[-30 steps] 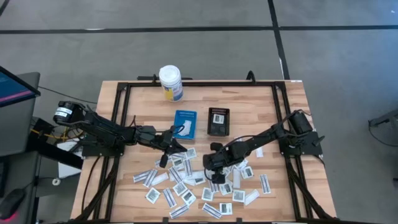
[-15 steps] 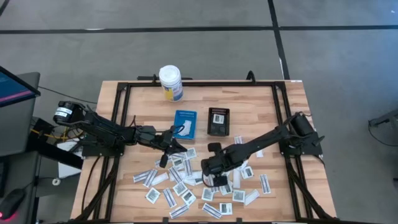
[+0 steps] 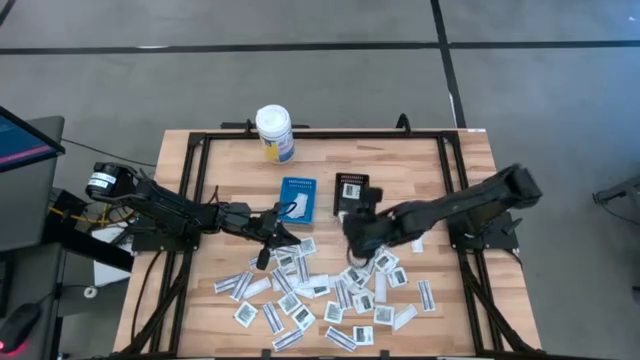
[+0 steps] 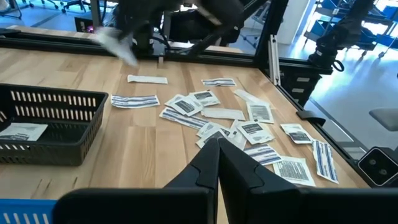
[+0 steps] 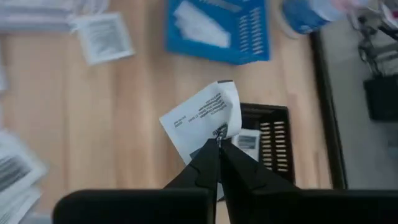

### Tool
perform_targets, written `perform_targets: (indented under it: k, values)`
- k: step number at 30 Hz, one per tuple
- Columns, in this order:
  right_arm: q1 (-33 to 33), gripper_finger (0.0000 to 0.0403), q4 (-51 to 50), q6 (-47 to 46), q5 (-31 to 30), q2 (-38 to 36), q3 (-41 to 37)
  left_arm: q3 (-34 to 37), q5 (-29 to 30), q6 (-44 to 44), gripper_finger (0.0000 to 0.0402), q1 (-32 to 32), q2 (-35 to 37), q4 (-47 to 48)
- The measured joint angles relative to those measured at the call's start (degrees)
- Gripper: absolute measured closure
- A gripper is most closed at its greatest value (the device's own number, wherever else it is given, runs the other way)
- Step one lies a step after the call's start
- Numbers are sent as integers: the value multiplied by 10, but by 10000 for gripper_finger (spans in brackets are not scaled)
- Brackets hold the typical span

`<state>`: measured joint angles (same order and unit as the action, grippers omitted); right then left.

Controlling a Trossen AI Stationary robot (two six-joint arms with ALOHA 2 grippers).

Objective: Pick & Place First Aid Supplies

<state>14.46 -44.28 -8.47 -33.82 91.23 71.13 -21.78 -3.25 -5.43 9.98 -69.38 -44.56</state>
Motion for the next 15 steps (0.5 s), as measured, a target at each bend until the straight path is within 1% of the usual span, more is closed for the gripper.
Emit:
perform_targets:
  k: [4, 6, 7, 10, 12, 15]
  values:
    - [-66, 400, 175, 0, 61, -50, -120, 0, 0, 0, 395, 0, 0, 0]
    - [-96, 400, 246, -9, 87, -54, -170, 0, 0, 0, 395, 0, 0, 0]
    - [-107, 400, 274, -17, 89, -54, -189, 0, 0, 0, 395, 0, 0, -1]
    - [-129, 400, 327, -40, 91, -48, -218, 0, 1, 0, 395, 0, 0, -1]
    - [-136, 400, 342, -50, 85, -47, -227, 0, 3, 0, 395, 0, 0, -1]
    - [-131, 400, 398, -35, 84, -48, -226, 0, 42, 0, 395, 0, 0, -9]
